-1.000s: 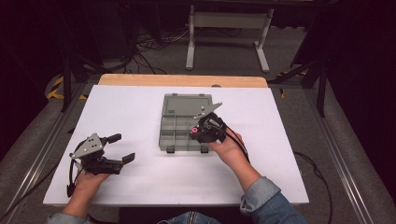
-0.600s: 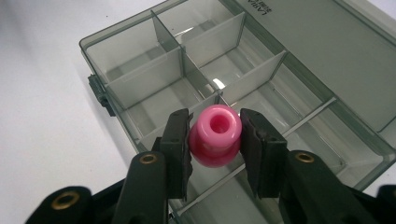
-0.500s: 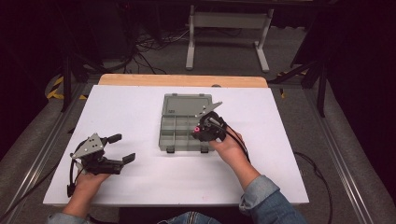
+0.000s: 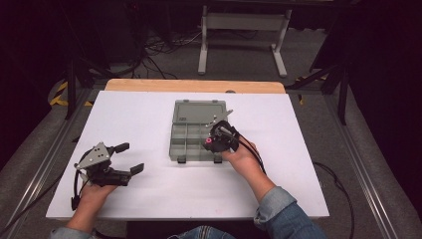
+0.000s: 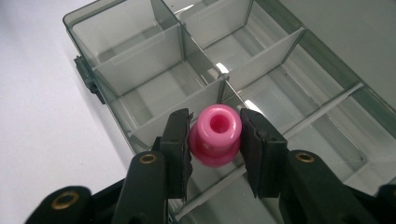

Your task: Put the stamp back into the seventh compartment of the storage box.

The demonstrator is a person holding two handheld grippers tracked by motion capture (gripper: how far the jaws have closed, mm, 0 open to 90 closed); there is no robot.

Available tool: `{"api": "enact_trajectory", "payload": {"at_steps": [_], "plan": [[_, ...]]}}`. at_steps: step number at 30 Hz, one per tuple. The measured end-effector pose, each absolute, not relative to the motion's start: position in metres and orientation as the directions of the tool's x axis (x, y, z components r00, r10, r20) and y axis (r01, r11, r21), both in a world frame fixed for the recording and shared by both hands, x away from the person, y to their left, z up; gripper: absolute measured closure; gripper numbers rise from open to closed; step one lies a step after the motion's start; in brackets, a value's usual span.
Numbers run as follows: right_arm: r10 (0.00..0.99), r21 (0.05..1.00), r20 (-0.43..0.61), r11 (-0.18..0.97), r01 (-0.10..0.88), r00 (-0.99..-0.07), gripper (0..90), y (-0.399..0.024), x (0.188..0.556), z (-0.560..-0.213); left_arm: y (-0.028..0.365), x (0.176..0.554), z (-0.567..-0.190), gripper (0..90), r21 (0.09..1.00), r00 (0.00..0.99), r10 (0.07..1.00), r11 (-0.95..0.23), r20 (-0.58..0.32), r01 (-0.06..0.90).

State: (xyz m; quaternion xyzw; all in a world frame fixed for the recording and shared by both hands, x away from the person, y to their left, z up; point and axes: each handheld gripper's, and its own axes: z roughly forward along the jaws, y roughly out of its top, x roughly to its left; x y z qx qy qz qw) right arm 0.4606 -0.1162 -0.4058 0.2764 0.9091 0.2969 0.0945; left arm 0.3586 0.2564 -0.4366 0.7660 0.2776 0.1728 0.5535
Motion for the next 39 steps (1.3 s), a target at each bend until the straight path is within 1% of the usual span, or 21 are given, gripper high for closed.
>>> {"api": "enact_trajectory", "payload": {"at_steps": [33, 37, 39], "plan": [[0.527, 0.546, 0.007, 0.710, 0.445, -0.850, 64.1, -0.1089, 0.4594, -0.4133, 0.2564, 0.3587, -0.4369, 7.7, 0.944, 0.788, 0.614, -0.234, -0.043, 0.234], [0.526, 0.551, 0.011, 0.706, 0.444, -0.851, 62.2, -0.1094, 0.4590, -0.4124, 0.2564, 0.3590, -0.4371, 7.7, 0.943, 0.789, 0.613, -0.235, -0.043, 0.235], [0.525, 0.566, 0.012, 0.698, 0.438, -0.851, 58.3, -0.1104, 0.4575, -0.4094, 0.2566, 0.3593, -0.4373, 7.6, 0.945, 0.789, 0.613, -0.230, -0.047, 0.235]]}}
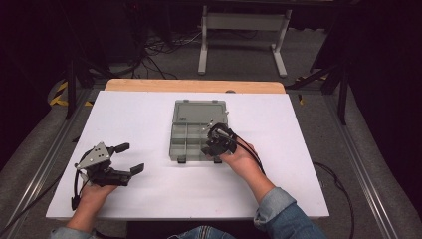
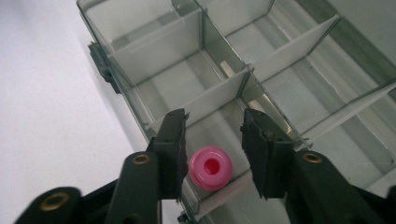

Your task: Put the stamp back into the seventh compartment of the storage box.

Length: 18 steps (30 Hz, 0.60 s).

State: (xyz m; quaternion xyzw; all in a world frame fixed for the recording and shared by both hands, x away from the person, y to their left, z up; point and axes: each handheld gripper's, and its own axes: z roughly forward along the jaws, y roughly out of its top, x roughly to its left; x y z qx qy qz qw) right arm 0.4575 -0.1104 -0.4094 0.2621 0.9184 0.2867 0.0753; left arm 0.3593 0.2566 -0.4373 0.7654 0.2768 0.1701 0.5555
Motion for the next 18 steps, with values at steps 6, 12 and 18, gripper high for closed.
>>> {"api": "enact_trajectory", "payload": {"at_steps": [6, 12, 18], "plan": [[0.516, 0.641, 0.000, 0.658, 0.396, -0.857, 43.3, -0.116, 0.450, -0.394, 0.257, 0.361, -0.437, 4.4, 0.948, 0.790, 0.602, -0.169, -0.118, 0.270], [0.518, 0.717, -0.011, 0.601, 0.355, -0.855, 35.8, -0.134, 0.443, -0.375, 0.255, 0.366, -0.431, 4.7, 0.944, 0.790, 0.603, -0.183, -0.113, 0.275], [0.566, 0.716, -0.097, 0.611, 0.338, -0.818, 79.9, -0.148, 0.435, -0.359, 0.250, 0.375, -0.418, 25.7, 0.923, 0.790, 0.590, -0.193, -0.163, 0.334]]}}
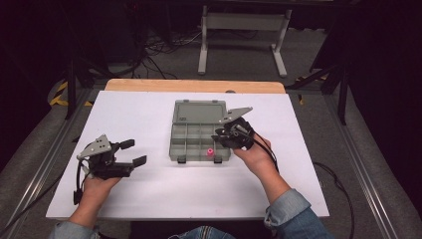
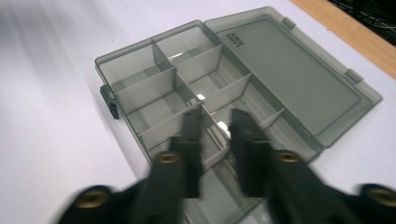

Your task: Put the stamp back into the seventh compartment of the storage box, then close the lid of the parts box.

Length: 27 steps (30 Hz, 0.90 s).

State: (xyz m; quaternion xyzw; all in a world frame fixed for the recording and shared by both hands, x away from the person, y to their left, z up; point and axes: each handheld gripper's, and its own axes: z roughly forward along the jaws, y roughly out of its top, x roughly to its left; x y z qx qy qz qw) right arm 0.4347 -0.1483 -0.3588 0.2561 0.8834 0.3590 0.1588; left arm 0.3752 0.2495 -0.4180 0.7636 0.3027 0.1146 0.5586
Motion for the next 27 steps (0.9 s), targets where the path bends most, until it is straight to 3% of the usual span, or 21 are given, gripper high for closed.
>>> {"api": "enact_trajectory", "payload": {"at_steps": [3, 5, 8, 10, 19, 27], "plan": [[0.569, 0.732, -0.082, 0.592, 0.338, -0.818, 90.0, -0.158, 0.434, -0.352, 0.246, 0.381, -0.411, 43.5, 0.917, 0.791, 0.589, -0.203, -0.166, 0.344], [0.567, 0.734, -0.081, 0.590, 0.336, -0.819, 90.0, -0.162, 0.435, -0.349, 0.243, 0.386, -0.406, 54.3, 0.909, 0.782, 0.609, -0.240, -0.132, 0.340], [0.566, 0.726, -0.082, 0.598, 0.340, -0.820, 90.0, -0.169, 0.438, -0.344, 0.235, 0.394, -0.399, 79.4, 0.892, 0.772, 0.627, -0.283, -0.105, 0.351], [0.567, 0.723, -0.085, 0.601, 0.341, -0.820, 90.0, -0.172, 0.441, -0.343, 0.232, 0.399, -0.396, 89.1, 0.885, 0.770, 0.630, -0.297, -0.100, 0.358], [0.607, 0.698, -0.056, 0.591, 0.403, -0.793, 90.0, -0.185, 0.462, -0.344, 0.209, 0.432, -0.387, 89.7, 0.827, 0.767, 0.638, -0.397, -0.062, 0.398], [0.629, 0.661, -0.042, 0.600, 0.451, -0.776, 90.0, -0.194, 0.489, -0.351, 0.196, 0.461, -0.385, 89.5, 0.786, 0.753, 0.653, -0.422, -0.083, 0.453]]}}
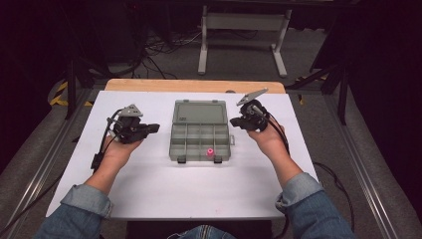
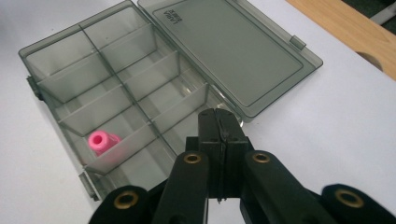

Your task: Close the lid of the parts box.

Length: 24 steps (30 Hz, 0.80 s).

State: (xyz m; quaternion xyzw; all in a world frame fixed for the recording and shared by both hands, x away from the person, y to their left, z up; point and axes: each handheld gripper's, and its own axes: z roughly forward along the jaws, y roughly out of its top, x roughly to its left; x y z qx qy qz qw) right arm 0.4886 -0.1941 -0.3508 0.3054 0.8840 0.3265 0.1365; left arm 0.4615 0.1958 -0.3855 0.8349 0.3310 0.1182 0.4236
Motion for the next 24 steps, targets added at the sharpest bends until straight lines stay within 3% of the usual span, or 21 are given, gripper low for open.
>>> {"api": "enact_trajectory", "payload": {"at_steps": [12, 24], "plan": [[0.656, 0.670, 0.021, 0.550, 0.498, -0.754, 90.0, -0.201, 0.516, -0.364, 0.187, 0.500, -0.397, 89.6, 0.736, 0.716, 0.692, -0.435, -0.095, 0.519], [0.659, 0.673, -0.006, 0.559, 0.484, -0.752, 90.0, -0.202, 0.532, -0.375, 0.181, 0.525, -0.402, 89.6, 0.711, 0.682, 0.724, -0.428, -0.099, 0.558]]}}
